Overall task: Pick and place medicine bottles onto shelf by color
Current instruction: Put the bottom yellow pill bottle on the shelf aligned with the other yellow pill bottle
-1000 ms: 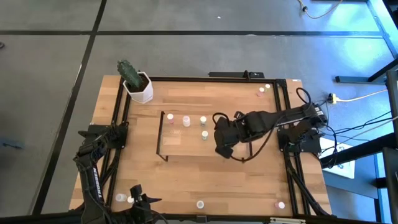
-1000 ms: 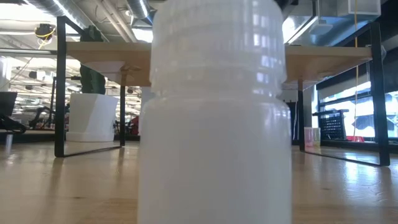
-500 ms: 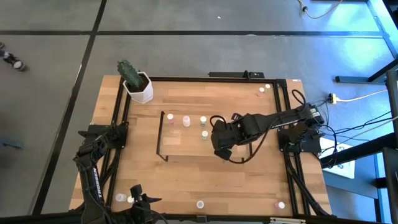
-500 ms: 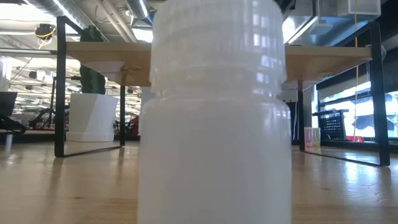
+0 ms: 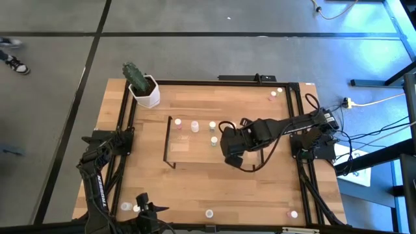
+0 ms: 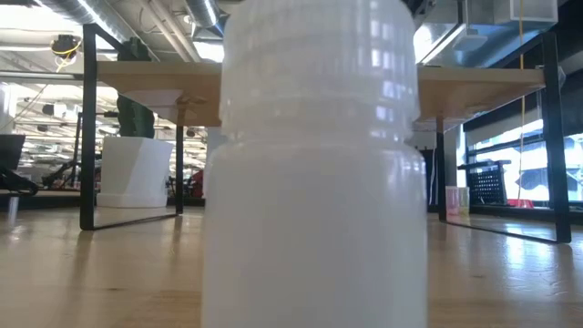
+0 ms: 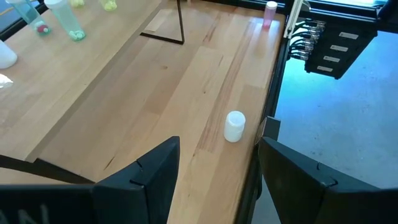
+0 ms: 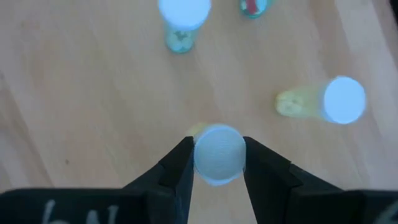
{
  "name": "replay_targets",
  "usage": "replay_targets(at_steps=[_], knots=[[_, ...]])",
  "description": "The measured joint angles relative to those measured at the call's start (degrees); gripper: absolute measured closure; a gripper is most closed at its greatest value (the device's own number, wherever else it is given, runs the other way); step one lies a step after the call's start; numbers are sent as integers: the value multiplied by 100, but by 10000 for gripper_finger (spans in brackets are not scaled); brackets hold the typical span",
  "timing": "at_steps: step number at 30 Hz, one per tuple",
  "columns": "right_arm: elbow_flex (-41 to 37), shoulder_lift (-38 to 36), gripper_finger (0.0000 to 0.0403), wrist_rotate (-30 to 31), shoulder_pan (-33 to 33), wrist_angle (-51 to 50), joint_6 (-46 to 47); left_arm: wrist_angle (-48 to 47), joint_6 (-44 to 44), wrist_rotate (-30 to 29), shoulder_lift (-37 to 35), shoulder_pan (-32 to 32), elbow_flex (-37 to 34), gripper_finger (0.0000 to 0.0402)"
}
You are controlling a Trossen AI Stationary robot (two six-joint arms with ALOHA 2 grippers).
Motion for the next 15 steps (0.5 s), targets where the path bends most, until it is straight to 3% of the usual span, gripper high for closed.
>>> replay_targets(at_steps=[5, 15], knots=[[0, 0, 280, -80, -1, -2, -297, -2, 0, -3, 0, 0, 0, 189], [1, 6, 280, -70, -91, 39, -12, 0, -15, -238, 0, 47, 0, 189]])
